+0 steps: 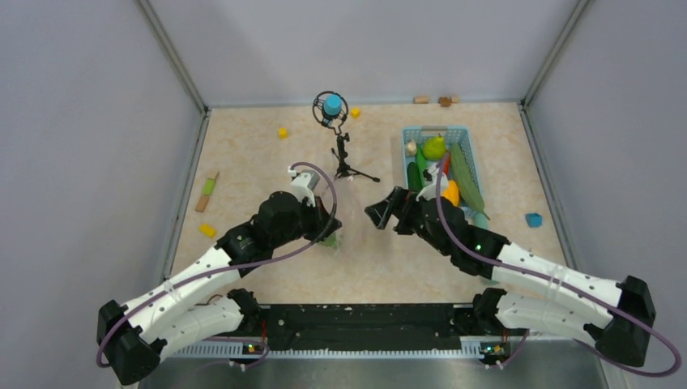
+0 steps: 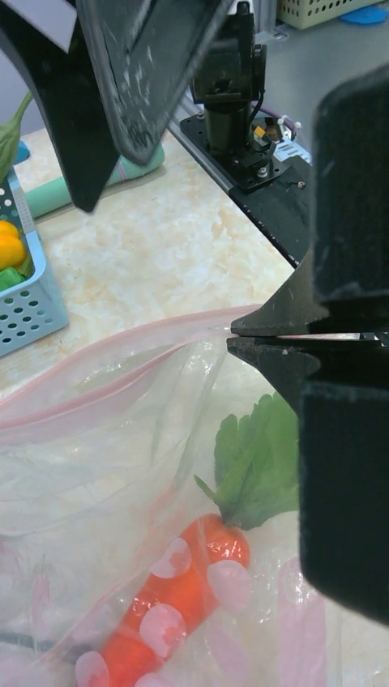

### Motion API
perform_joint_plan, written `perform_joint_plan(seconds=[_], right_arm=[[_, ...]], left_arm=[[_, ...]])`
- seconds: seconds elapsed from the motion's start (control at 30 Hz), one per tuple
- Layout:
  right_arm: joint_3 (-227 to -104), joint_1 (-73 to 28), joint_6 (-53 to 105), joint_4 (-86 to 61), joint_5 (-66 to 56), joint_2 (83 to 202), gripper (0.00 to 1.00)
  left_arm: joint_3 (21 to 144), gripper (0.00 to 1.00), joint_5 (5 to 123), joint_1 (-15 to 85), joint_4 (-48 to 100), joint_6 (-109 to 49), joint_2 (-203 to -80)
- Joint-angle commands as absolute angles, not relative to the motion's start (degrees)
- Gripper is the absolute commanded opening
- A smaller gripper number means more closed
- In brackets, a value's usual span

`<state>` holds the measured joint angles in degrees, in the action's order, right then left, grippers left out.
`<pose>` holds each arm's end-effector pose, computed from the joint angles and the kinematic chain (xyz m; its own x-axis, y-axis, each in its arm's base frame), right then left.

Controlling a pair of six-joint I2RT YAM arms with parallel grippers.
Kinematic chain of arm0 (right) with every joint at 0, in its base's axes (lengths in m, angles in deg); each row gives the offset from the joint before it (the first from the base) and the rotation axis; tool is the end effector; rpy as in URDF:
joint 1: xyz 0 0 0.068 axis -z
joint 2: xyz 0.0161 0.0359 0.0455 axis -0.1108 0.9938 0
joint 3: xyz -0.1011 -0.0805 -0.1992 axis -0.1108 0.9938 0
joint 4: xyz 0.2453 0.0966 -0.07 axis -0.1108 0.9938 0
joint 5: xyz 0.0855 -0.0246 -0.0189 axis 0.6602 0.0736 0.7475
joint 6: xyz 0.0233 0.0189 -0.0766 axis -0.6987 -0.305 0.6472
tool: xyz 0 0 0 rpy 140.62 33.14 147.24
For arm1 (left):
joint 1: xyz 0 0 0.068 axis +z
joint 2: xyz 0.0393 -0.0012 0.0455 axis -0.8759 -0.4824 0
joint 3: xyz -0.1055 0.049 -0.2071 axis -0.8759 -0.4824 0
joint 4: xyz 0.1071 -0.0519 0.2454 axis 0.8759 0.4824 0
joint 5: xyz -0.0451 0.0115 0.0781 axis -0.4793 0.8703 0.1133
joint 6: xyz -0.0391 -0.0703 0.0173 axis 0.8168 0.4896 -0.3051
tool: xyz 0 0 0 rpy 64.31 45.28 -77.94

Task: Place the food in the zip-top bag and seal the zipper
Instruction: Place the fake vegetable in the zipper food storage bag, then pick up the fake fruit from the bin.

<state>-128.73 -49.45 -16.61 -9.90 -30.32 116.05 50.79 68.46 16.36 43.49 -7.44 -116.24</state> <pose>0.1790 0.2258 0.2404 -0.5996 0.4087 -0.6881 -0.2715 0.7050 0.6552 0.1888 -0.1940 0.2403 -0.6687 -0.1221 -0.7334 0.4466 0.7227 -0.5275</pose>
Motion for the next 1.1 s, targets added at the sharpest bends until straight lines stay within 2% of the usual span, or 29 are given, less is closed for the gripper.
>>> perform_joint_plan(seconds=[0.0,0.2,0.27,0.63,0.93,1.07], right_arm=[[-128.6,-50.2,-11.1,-0.5,-40.1,110.6,0.99],[-133.7,-49.3,-8.5,12.1,-55.2,110.3,0.99],[-135.8,-47.2,-7.3,14.7,-56.5,112.4,0.99],[-142.5,-26.6,12.0,5.2,-42.2,126.4,0.99],[-154.9,-10.6,17.9,-0.8,-26.3,147.3,0.96],[-162.5,-8.2,22.5,-2.1,-25.9,157.6,0.94]], left_arm=[[51.3,0.00,71.5,16.2,44.2,-7.6,-115.4],[51.0,0.00,71.0,16.2,43.9,-8.6,-115.1],[51.0,0.00,70.9,16.2,43.9,-8.8,-115.3],[51.0,0.00,68.7,16.2,43.0,-9.3,-116.3],[50.8,0.00,68.8,16.2,42.6,-10.4,-116.8],[50.9,0.00,68.2,16.2,42.4,-10.8,-117.9]])
